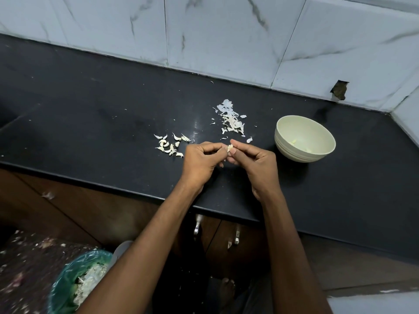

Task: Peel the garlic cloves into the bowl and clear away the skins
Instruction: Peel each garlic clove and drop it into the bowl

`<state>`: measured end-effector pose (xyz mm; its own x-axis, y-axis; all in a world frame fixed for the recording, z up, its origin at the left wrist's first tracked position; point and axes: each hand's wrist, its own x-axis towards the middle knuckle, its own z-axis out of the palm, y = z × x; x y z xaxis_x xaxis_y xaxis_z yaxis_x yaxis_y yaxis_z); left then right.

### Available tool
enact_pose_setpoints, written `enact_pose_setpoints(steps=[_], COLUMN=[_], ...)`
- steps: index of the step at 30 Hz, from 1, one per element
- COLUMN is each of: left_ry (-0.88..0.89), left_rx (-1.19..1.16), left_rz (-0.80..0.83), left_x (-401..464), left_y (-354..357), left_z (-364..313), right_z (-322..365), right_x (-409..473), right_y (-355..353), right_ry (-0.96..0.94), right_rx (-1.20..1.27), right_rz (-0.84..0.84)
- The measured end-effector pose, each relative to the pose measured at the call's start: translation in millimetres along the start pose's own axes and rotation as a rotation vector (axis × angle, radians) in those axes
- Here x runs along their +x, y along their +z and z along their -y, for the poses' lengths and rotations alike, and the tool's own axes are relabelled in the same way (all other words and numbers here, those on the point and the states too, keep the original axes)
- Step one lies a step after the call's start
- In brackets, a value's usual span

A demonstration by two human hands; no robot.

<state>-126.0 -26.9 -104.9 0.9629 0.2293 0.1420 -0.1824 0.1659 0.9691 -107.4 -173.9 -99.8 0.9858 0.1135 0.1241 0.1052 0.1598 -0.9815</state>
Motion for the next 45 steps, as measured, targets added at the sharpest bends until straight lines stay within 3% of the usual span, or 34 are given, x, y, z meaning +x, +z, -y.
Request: enact_pose_setpoints(steps=[16,26,29,34,38,41,45], left_ry=[-0.076,-0.125,-0.107,-0.024,0.074,0.138,0.206], left_rx=[-0.098,-0.015,0.107,0.322,0.548,0.751,0.834], left_rz=[-0.083,-0.052,-0.045,-0.046,-0.019,0.025,0.002], left_x=[3.8,13.1,23.0,60.9,90.8,105.6,118.7], left_y=[0.5,-0.8,2.0,13.4,29.1,36.0,41.0], left_z=[2.2,8.8,10.8,5.3,0.6,2.7,9.8], right_z=[1.6,34.2,63.1,80.7,68.7,60.7,47.2], right_x=[1.1,-26.8,-25.2,-6.3,7.6,5.0,-5.1], right_y=[-3.8,-16.5,-37.2,-81.8,-107.3,-110.7,-93.9], right_ry=[-0.008,-0.249,-0.358,-0.494,-0.492,-0.508,-0.623], right_rx=[0.032,-0.128,-0.179,-0.520,-0.679,-0.701,-0.627], right_rz=[-0.075,-0.244,-0.309,-0.423,-0.431,-0.472,-0.634])
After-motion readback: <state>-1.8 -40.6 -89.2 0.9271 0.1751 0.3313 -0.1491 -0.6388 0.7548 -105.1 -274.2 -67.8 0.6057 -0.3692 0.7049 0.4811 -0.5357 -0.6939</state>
